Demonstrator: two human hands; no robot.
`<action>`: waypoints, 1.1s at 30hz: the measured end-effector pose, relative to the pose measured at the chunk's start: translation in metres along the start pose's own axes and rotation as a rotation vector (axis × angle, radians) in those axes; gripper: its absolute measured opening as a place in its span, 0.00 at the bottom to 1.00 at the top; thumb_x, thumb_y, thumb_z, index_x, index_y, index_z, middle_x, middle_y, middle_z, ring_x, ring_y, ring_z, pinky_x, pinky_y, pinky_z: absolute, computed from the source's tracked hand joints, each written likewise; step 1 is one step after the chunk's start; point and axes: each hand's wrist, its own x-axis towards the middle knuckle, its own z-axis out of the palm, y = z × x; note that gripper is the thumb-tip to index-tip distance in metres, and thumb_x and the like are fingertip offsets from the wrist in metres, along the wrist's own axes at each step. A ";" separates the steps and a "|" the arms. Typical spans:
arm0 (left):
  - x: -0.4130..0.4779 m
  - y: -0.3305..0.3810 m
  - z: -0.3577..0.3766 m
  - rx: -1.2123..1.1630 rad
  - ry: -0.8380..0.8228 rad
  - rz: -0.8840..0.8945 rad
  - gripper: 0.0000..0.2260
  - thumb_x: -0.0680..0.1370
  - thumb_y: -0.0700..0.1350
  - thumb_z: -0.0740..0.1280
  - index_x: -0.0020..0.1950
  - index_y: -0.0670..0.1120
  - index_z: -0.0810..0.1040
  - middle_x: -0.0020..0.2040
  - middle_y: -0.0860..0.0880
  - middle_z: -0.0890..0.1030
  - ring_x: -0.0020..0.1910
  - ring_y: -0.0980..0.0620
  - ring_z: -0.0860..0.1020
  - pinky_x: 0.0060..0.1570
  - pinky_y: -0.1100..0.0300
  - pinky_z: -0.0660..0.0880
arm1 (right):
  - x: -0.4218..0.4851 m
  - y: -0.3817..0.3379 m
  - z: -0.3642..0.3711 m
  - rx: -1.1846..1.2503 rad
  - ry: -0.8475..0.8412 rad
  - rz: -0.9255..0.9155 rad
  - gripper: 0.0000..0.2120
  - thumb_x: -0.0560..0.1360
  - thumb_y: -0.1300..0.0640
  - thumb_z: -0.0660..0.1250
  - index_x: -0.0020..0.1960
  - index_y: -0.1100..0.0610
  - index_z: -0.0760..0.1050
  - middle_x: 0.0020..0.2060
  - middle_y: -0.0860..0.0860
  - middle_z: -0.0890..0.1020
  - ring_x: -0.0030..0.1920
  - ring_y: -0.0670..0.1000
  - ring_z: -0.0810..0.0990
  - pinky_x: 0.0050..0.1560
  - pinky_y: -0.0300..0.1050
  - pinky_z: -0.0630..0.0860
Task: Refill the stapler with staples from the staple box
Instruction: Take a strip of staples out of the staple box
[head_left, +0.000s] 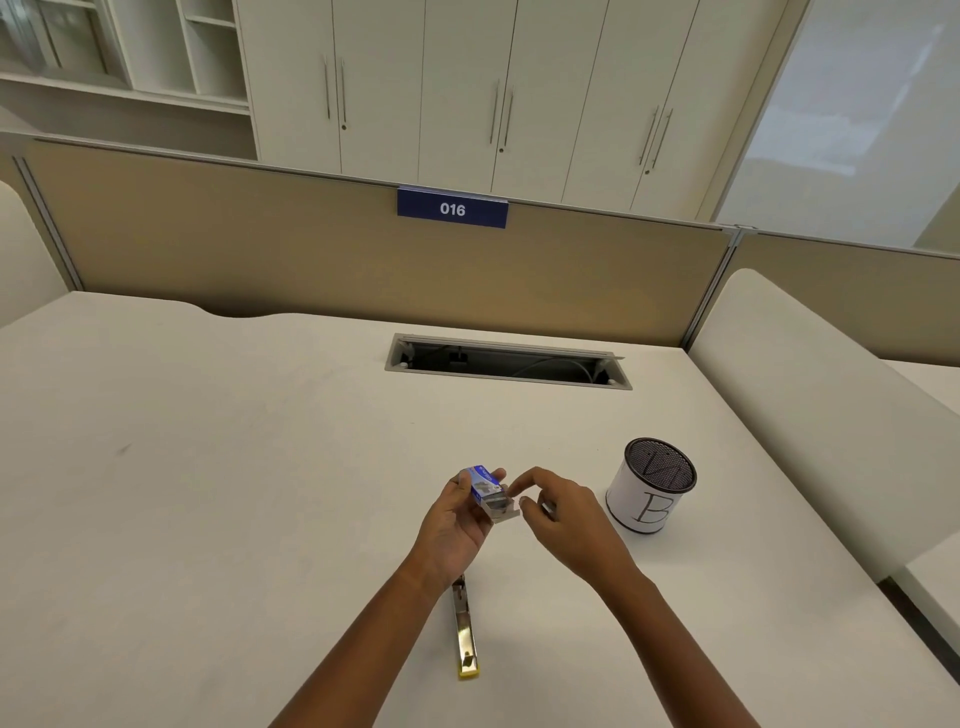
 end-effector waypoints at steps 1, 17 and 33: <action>0.000 0.001 0.000 -0.001 0.004 0.001 0.11 0.81 0.42 0.53 0.49 0.39 0.73 0.38 0.42 0.85 0.44 0.43 0.80 0.34 0.58 0.82 | -0.002 0.000 0.000 -0.008 -0.004 -0.010 0.10 0.75 0.62 0.59 0.50 0.53 0.77 0.21 0.45 0.65 0.24 0.45 0.62 0.24 0.33 0.64; -0.005 -0.003 0.005 -0.043 0.065 -0.088 0.14 0.80 0.45 0.56 0.48 0.36 0.75 0.33 0.41 0.84 0.31 0.48 0.84 0.31 0.62 0.81 | -0.009 -0.003 0.010 -0.045 0.084 -0.115 0.06 0.74 0.52 0.66 0.50 0.50 0.75 0.20 0.47 0.61 0.23 0.47 0.61 0.27 0.37 0.57; -0.004 -0.009 0.003 0.031 0.108 -0.140 0.12 0.79 0.46 0.60 0.48 0.36 0.75 0.31 0.42 0.83 0.27 0.51 0.81 0.32 0.62 0.81 | -0.007 -0.001 0.018 -0.021 0.135 0.016 0.05 0.70 0.50 0.70 0.40 0.51 0.79 0.25 0.44 0.69 0.27 0.43 0.67 0.28 0.35 0.58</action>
